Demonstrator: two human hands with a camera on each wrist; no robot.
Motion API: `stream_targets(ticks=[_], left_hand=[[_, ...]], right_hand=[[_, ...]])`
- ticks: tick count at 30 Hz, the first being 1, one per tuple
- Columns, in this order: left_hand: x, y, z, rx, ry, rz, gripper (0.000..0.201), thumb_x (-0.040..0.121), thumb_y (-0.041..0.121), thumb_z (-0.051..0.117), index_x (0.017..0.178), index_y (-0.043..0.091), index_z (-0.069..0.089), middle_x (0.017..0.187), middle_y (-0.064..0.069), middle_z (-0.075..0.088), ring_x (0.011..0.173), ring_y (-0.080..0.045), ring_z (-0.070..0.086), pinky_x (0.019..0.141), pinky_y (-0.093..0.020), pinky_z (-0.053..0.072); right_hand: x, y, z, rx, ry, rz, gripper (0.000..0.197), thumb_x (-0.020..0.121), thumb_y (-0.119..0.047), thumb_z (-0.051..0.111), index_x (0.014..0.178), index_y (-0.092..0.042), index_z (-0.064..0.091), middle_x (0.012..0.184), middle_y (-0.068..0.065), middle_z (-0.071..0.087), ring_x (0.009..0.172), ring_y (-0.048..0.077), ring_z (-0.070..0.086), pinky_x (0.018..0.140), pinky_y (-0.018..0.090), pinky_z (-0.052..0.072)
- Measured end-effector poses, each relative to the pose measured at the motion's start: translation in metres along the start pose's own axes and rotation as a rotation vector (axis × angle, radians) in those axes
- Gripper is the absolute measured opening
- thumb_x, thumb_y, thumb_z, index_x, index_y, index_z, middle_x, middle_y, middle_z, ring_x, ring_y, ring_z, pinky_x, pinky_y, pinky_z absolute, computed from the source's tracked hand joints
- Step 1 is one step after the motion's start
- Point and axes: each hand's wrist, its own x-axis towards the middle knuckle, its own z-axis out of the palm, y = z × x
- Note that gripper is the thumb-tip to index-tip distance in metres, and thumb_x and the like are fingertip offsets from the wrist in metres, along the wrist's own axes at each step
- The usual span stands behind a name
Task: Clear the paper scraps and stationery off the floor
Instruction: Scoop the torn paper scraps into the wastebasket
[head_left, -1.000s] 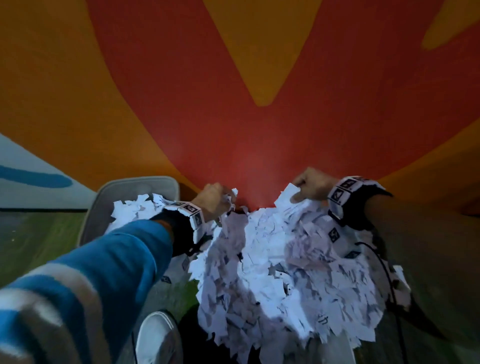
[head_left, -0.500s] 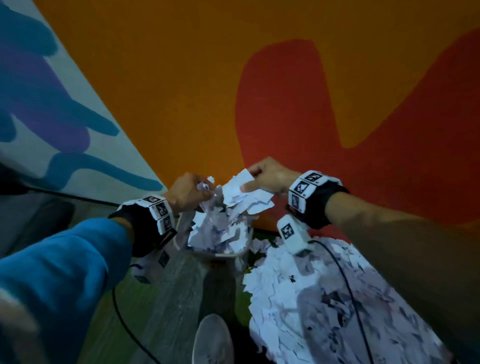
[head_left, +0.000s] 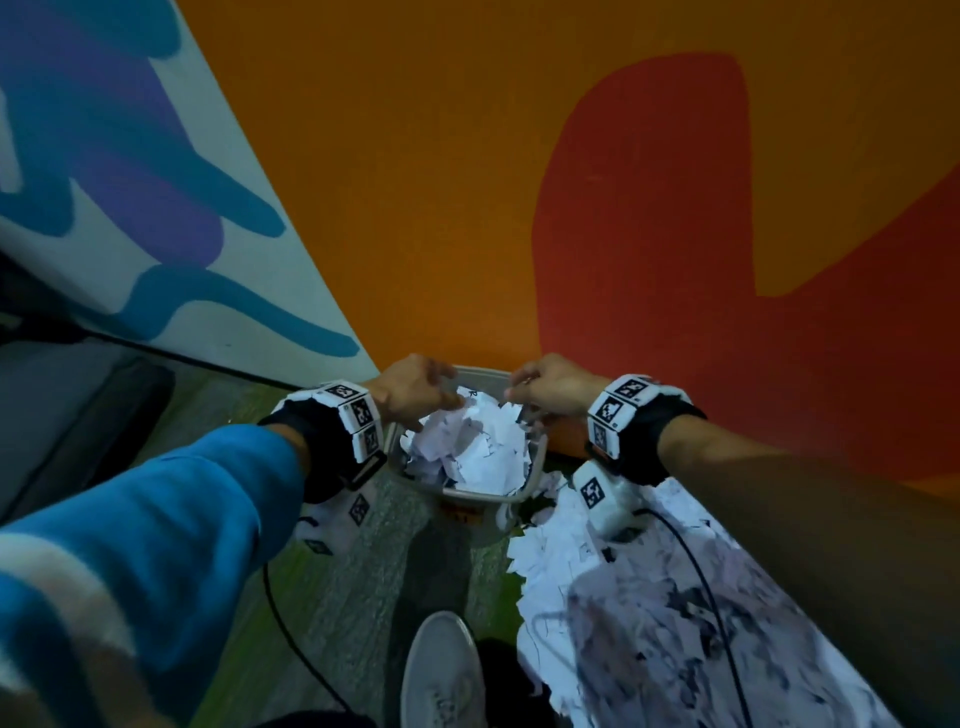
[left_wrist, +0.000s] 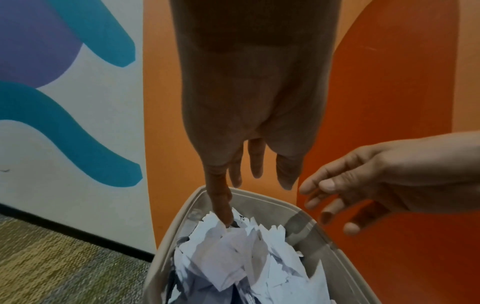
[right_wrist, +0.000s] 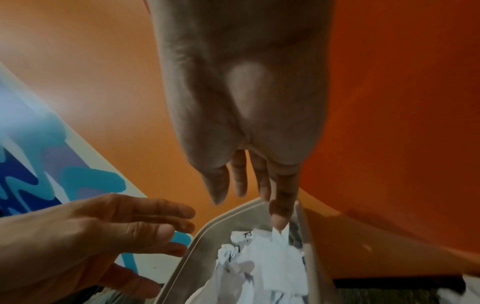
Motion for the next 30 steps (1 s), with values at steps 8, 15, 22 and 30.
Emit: stream_targets(ticks=[8,15,22,30], left_hand=[[0.008,0.049,0.034,0.135,-0.15,0.2,0.036,0.093,0.023,0.068,0.126,0.011,0.065,0.118,-0.006,0.069,0.1,-0.022,0.068,0.075,-0.038,0.063],[0.038,0.09,0.122,0.295,-0.339,0.281,0.02,0.091,0.023,0.069,0.106,0.011,0.072,0.1,-0.007,0.074,0.085,-0.026,0.07,0.074,-0.039,0.061],[0.107,0.053,0.233,0.462,-0.428,0.213,0.051,0.089,0.033,0.07,0.133,0.011,0.059,0.132,-0.005,0.059,0.115,-0.024,0.058,0.088,-0.03,0.048],[0.157,-0.002,0.321,0.508,-0.364,0.086,0.11,0.068,0.066,0.073,0.156,0.026,0.019,0.155,-0.018,0.031,0.14,-0.042,0.033,0.112,-0.051,0.033]], right_hand=[[-0.027,0.031,-0.062,-0.182,-0.078,-0.065,0.022,0.09,-0.022,0.071,0.109,-0.01,0.07,0.099,0.012,0.071,0.082,0.023,0.069,0.074,0.039,0.061],[-0.025,0.113,-0.086,-0.258,-0.115,0.073,0.013,0.09,-0.018,0.07,0.098,-0.008,0.073,0.092,0.014,0.073,0.076,0.025,0.069,0.067,0.038,0.059],[0.01,0.227,-0.064,-0.42,-0.189,0.265,0.05,0.09,-0.025,0.07,0.124,0.01,0.057,0.116,0.022,0.062,0.085,0.022,0.054,0.058,0.021,0.047],[0.04,0.333,-0.038,-0.587,-0.032,0.227,0.086,0.075,-0.052,0.077,0.142,-0.012,0.039,0.143,0.009,0.045,0.134,0.029,0.042,0.105,0.036,0.038]])
